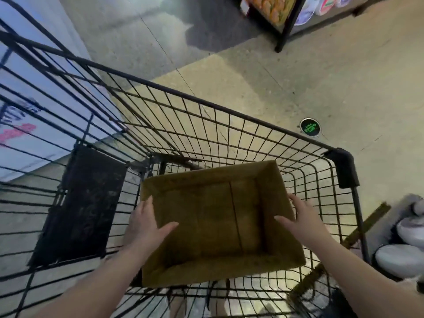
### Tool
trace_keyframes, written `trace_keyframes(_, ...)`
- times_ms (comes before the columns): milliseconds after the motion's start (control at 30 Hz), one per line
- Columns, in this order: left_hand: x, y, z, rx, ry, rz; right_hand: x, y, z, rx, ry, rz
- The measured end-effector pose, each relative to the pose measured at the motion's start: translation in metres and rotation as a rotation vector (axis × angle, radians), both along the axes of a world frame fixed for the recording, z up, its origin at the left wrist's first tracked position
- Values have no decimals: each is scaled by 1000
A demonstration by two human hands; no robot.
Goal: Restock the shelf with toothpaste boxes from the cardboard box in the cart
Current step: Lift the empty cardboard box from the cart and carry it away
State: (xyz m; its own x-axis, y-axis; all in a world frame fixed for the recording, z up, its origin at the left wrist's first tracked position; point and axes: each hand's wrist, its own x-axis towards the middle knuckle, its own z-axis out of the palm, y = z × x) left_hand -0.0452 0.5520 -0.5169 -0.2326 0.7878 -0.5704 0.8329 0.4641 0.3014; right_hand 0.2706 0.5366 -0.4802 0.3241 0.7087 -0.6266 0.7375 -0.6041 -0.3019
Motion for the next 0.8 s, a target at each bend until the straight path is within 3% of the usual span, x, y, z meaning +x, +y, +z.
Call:
trace_keyframes(500, -8, -3, -72, 8, -73, 345, 16, 8, -66, -7, 125, -163)
trace_keyframes(800, 0, -3, -51, 21, -45, 342, 10, 5, -52, 41, 102, -229)
